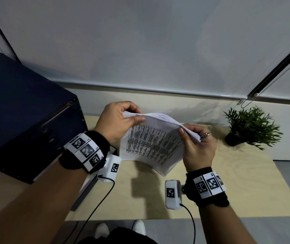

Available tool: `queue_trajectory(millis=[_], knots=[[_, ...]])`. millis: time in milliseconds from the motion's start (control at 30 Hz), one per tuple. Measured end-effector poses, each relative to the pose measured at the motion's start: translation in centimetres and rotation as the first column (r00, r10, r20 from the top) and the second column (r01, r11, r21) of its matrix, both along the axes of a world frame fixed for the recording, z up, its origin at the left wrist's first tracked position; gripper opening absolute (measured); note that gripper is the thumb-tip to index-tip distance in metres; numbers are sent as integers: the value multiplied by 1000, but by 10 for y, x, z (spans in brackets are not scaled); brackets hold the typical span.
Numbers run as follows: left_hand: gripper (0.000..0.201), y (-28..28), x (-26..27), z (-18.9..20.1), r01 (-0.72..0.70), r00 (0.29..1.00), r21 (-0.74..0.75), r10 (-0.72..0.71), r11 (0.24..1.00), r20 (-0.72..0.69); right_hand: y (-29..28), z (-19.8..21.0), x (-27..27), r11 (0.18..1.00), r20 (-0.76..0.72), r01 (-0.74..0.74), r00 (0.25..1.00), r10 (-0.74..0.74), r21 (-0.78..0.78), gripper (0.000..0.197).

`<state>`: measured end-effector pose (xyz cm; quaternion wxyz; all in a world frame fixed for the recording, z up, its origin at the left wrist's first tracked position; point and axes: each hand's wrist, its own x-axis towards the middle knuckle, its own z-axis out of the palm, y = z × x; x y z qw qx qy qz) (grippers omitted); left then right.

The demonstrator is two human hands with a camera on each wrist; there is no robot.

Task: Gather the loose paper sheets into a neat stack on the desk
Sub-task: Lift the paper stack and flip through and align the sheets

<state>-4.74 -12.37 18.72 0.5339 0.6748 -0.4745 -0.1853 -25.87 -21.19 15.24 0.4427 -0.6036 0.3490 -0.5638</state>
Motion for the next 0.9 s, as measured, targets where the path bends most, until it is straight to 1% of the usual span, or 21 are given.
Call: queue_trajectory(millis=[67, 133, 200, 233, 267, 300, 367, 433, 467, 500, 567, 600, 633, 667, 700, 733, 767, 800, 833, 867, 900], knots=[[19, 2, 2, 2, 26, 1000, 3, -26, 1000, 15, -3, -3, -5, 1000, 9, 11, 1000, -11, -2, 20], [26, 1, 7, 0, 67, 996, 70, -70, 995, 47, -5, -8, -8, 999, -11, -24, 1000, 24, 46, 24], [37, 0, 13, -1, 54, 985, 183, -82, 982, 150, -7, -15, -10, 994, -64, -64, 995, 70, 93, 25], [39, -1, 14, 2, 43, 968, 223, -96, 974, 233, -9, -15, -11, 993, -91, -77, 992, 85, 91, 24], [38, -2, 13, 6, 34, 933, 255, -123, 966, 339, -10, -15, -11, 993, -112, -86, 989, 95, 83, 21], [37, -3, 10, 13, 22, 875, 273, -150, 962, 460, -12, -13, -11, 993, -129, -99, 986, 107, 65, 18], [39, -6, -3, 26, 0, 725, 266, -183, 964, 664, -13, -3, -10, 992, -219, -127, 969, 118, -25, 13], [39, -13, -21, 35, 1, 612, 256, -203, 967, 765, -10, 16, -4, 976, -330, -168, 937, 115, -136, 20], [33, -17, -27, 36, 6, 586, 257, -212, 966, 782, -9, 24, -1, 965, -364, -188, 925, 111, -185, 25], [24, -19, -32, 37, 9, 592, 263, -217, 965, 776, -10, 30, 3, 954, -378, -185, 922, 86, -234, 27], [14, -20, -31, 37, 5, 677, 283, -212, 959, 705, -15, 30, 5, 956, -339, -128, 940, 33, -262, 31], [13, -18, -26, 35, 4, 736, 278, -191, 960, 650, -17, 24, 3, 968, -319, -72, 948, -9, -242, 38], [15, -16, -19, 32, 1, 806, 269, -160, 963, 570, -18, 19, 0, 969, -328, 29, 938, -110, -243, 52], [18, -13, -9, 27, -2, 880, 252, -118, 968, 460, -20, 10, -6, 950, -362, 152, 899, -248, -272, 64], [22, -9, 2, 21, -3, 947, 238, -74, 971, 312, -21, 1, -13, 907, -399, 263, 832, -385, -328, 71], [27, -5, 14, 13, -7, 987, 224, -29, 974, 157, -20, -4, -19, 873, -411, 340, 782, -468, -349, 73], [33, 0, 24, 5, -8, 1000, 209, 2, 978, 29, -23, -12, -25, 876, -421, 384, 771, -478, -291, 82], [37, 5, 33, -2, -2, 997, 190, 16, 982, -76, -25, -15, -31, 916, -410, 375, 820, -399, -141, 93], [41, 9, 39, -9, 11, 986, 167, 17, 986, -167, -31, -22, -34, 947, -341, 316, 897, -280, 53, 104], [44, 11, 42, -15, 27, 970, 141, 8, 990, -242, -38, -28, -37, 954, -246, 218, 955, -165, 207, 104], [47, 13, 44, -22, 39, 953, 124, 0, 992, -303, -44, -31, -39, 946, -168, 113, 984, -63, 304, 94]])
